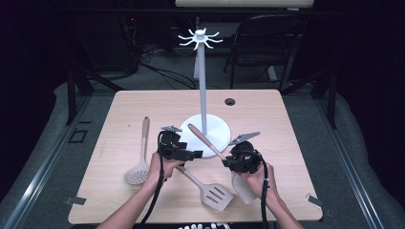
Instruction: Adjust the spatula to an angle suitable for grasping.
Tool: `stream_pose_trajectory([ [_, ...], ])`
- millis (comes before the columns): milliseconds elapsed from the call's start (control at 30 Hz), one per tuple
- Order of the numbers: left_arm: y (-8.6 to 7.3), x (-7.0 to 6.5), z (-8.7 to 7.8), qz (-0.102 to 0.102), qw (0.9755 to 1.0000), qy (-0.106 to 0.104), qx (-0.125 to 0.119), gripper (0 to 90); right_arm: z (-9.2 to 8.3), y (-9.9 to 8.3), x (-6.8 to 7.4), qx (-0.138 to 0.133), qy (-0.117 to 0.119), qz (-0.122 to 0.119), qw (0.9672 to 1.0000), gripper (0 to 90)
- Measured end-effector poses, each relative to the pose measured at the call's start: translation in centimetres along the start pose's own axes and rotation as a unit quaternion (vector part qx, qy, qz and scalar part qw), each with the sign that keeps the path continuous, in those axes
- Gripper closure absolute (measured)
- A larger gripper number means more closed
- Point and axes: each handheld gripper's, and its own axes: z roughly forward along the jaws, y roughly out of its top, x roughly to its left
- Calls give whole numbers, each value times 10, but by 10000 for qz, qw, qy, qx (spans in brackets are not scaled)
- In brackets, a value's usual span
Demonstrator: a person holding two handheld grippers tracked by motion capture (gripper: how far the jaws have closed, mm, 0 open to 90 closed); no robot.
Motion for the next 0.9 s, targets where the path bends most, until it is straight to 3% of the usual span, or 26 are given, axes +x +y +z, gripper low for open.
stream_pose_trajectory([
  [300,12,-11,13,-252,9983,-486,-203,168,1,2,5,-52,-6,-117,9999,785],
  [500,15,-17,20,-260,9976,-575,-269,218,-1,3,7,-119,14,-192,9997,786],
  [767,13,-17,24,-492,9953,-677,-482,384,-3,3,9,-233,1,-246,9994,786],
  [900,14,-18,22,-652,9917,-803,-766,462,-4,3,9,-310,-85,-317,9990,786],
])
